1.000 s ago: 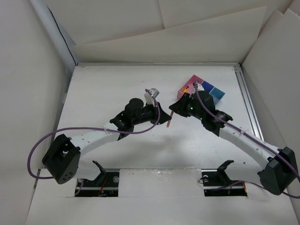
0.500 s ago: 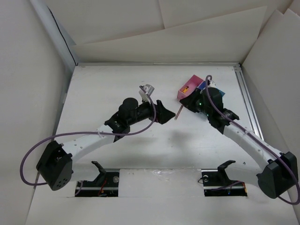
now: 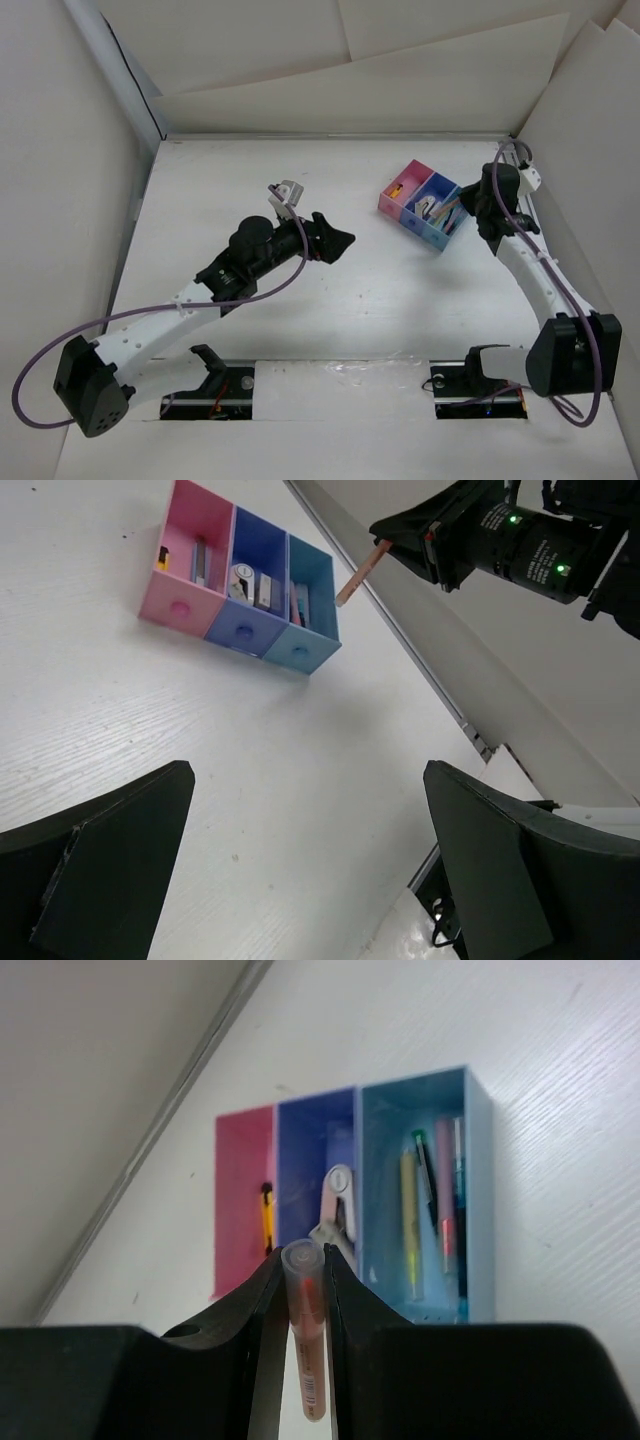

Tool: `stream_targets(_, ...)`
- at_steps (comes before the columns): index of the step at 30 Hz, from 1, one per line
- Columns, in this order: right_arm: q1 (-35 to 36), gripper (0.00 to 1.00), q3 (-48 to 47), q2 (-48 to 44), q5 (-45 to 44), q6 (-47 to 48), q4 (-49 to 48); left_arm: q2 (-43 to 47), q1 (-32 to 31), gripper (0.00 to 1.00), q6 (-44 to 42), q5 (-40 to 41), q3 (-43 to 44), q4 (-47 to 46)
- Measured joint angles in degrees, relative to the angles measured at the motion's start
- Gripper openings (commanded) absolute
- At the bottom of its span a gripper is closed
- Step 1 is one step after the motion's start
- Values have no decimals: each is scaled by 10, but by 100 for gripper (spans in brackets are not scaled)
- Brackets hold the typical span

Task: Sort the stationery into containers
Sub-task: Place the pen in the storage box.

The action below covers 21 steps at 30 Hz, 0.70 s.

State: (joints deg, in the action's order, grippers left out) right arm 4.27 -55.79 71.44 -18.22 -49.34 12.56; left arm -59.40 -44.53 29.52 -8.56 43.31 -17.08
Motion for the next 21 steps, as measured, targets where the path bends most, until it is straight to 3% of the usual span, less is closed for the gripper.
stream_targets(9,-84,0,-9,103,3,-32,-9,62,0,100,0,37,-10,41)
stream_targets(17,-86,1,-19,153,21,-41,-15,121,0,100,3,47,-23,48)
stream_targets(20,-80,21,-24,159,22,-42,-16,137,0,100,8,59,-28,49)
stream_targets(21,-78,40,-27,162,22,-42,-16,139,0,100,9,63,-29,49)
